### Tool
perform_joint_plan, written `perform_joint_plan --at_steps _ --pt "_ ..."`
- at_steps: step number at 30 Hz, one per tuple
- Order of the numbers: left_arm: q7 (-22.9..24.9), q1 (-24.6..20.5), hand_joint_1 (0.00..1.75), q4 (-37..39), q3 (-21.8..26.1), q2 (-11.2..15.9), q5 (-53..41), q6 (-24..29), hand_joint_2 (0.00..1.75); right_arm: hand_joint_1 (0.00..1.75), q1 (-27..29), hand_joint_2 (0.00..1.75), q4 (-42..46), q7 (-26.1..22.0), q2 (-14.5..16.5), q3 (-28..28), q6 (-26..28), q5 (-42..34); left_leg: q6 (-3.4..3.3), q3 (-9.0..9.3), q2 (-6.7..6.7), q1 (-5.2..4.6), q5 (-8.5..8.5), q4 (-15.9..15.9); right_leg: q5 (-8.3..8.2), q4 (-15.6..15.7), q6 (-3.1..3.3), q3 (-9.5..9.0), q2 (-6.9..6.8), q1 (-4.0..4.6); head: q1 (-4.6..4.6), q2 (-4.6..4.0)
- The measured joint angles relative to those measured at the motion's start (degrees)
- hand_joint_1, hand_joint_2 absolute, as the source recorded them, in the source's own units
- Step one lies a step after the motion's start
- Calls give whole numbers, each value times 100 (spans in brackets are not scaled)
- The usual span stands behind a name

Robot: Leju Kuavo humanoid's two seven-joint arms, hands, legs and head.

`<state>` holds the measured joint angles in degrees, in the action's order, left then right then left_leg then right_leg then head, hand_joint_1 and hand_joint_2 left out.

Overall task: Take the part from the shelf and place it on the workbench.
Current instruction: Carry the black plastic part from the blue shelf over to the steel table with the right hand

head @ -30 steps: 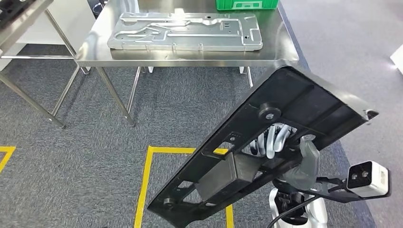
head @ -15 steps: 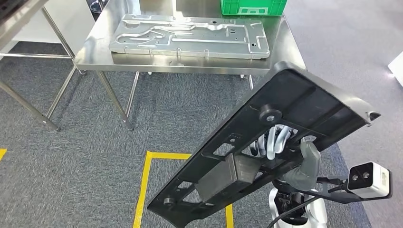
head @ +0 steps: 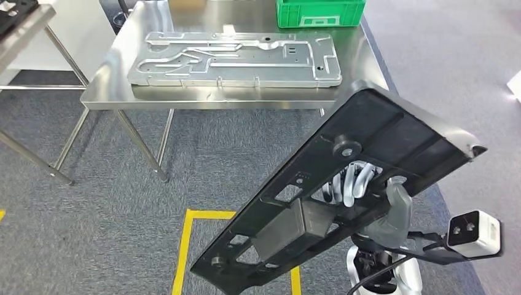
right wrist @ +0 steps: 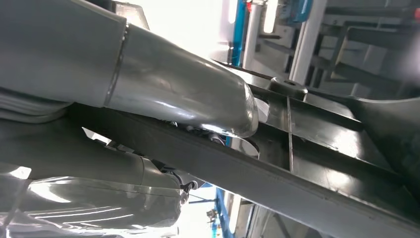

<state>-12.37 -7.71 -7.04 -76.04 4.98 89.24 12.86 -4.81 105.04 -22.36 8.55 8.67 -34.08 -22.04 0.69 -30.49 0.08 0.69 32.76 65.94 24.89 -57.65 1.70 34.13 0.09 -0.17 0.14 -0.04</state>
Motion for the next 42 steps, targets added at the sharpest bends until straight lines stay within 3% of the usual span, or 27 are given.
perform_joint_plan --at_steps 2,3,4,5,7,8,9,12,14,17,18,19,20,22,23,24,26,28,30,32,34,35,37,39,40,42 --pt "0 11 0 0 -1 -1 1 -1 0 175 38 0 0 -20 0 20 -4 6 33 -494 -1 3 293 664 87 4 22 -89 11 1 -7 0" --pt "0 27 0 0 -2 1 2 -1 0 175 62 0 0 -34 0 28 -6 10 44 -664 -1 3 376 793 136 4 22 -145 24 2 -8 0" --pt "0 41 0 0 -4 2 2 -1 0 175 79 0 0 -49 0 33 -8 13 48 -745 -1 3 334 730 188 4 17 -213 38 3 -7 0" --pt "0 50 0 0 -5 4 2 -1 0 175 90 0 0 -60 0 38 -10 14 38 -742 -1 3 151 491 244 3 7 -292 49 3 -8 0" --pt "0 60 0 1 -9 7 4 -1 0 175 100 0 -4 -75 -2 50 -15 16 -13 -619 -2 -10 -451 -222 363 -10 -28 -437 57 9 -5 0" --pt "0 61 0 1 -11 8 6 0 0 175 105 0 -7 -82 -4 57 -25 18 -46 -570 -1 -23 -650 -478 417 -19 -56 -479 63 16 -7 0" --pt "0 65 0 2 -13 8 8 1 0 175 112 0 -10 -90 -7 65 -35 25 -82 -540 -2 -39 -776 -620 463 -22 -90 -501 69 21 -6 0" --pt "-6 65 0 4 -15 7 11 9 0 175 129 0 -12 -116 -17 84 -80 52 -193 -456 -11 -44 -783 -694 502 -107 -193 -532 73 23 -8 0" --pt "-12 51 0 4 -15 4 11 14 0 175 125 0 -10 -153 -22 93 -99 66 -256 -372 -16 -24 -755 -730 581 -430 -247 -390 55 7 1 0" --pt "-10 46 0 4 -15 3 11 17 0 175 138 0 -10 -172 -27 109 -94 96 -301 -279 -18 -17 -658 -740 960 -1428 -315 289 39 -31 9 0" --pt "-7 50 0 4 -15 3 11 17 0 175 144 0 -11 -169 -29 114 -86 105 -300 -234 -20 -17 -615 -739 1027 -1626 -329 479 34 -42 8 0" --pt "-3 54 0 4 -15 3 11 17 0 175 148 0 -11 -164 -30 118 -78 110 -296 -177 -25 -17 -569 -739 981 -1640 -335 579 28 -50 9 0" --pt "1 56 0 4 -15 2 11 16 0 175 147 0 -10 -157 -31 122 -71 115 -287 -105 -32 -17 -518 -739 807 -1451 -329 574 23 -56 9 0" --pt "4 54 0 4 -15 -4 11 15 0 175 143 0 -4 -136 -31 129 -54 127 -254 39 -44 -17 -409 -744 246 -731 -284 393 11 -44 9 0" --pt "4 49 0 4 -14 -10 12 15 0 175 138 0 -1 -121 -31 132 -44 137 -229 86 -50 -18 -364 -749 85 -425 -250 319 1 -21 3 0" --pt "5 46 0 4 -14 -16 13 15 0 175 134 0 3 -103 -30 137 -34 147 -194 108 -50 -18 -325 -766 -14 -235 -210 279 -5 4 -3 0" --pt "4 43 0 4 -13 -25 12 15 0 175 120 0 13 -72 -29 151 -22 163 -111 167 -46 -27 -308 -773 18 -119 -126 243 -7 34 -16 0" --pt "-1 37 0 4 -13 -26 11 13 0 175 95 0 30 -60 -22 171 -33 170 -42 226 -35 -28 -271 -689 -7 -37 -52 102 -3 6 -23 0" --pt "-9 15 0 4 -13 -29 11 7 0 175 43 0 39 -54 -14 194 -52 172 -3 14 -35 -13 -137 -233 29 11 5 -45 -11 -17 -42 0" --pt "-13 10 0 4 -13 -34 11 2 0 175 8 0 39 -48 -11 211 -63 174 39 -454 -36 -2 121 497 109 16 37 -131 -10 -12 -56 0" --pt "-13 37 0 4 -13 -34 11 2 0 175 6 0 35 -44 -11 217 -69 176 74 -800 -35 4 275 824 202 16 34 -232 8 -11 -57 0" --pt "-13 48 0 4 -13 -32 11 2 0 175 7 0 34 -43 -11 217 -71 178 80 -840 -34 7 172 693 257 15 24 -302 18 -12 -59 0" --pt "-13 58 0 4 -13 -27 11 2 0 175 5 0 33 -42 -11 220 -76 178 67 -709 -28 10 -395 -9 377 14 -11 -449 27 -14 -57 0" --pt "-13 58 0 4 -13 -26 11 2 0 175 -1 0 25 -39 -13 222 -83 180 9 -585 -21 -11 -781 -563 483 -4 -69 -533 32 -1 -54 0" --pt "-13 62 0 4 -13 -25 11 2 0 175 -5 0 21 -37 -13 226 -85 182 -35 -570 -21 -22 -849 -666 515 -19 -105 -550 35 6 -54 0" --pt "-17 62 0 4 -13 -26 11 2 0 175 -15 0 16 -36 -13 230 -91 182 -118 -522 -27 -21 -827 -684 547 -52 -172 -572 38 18 -52 0"
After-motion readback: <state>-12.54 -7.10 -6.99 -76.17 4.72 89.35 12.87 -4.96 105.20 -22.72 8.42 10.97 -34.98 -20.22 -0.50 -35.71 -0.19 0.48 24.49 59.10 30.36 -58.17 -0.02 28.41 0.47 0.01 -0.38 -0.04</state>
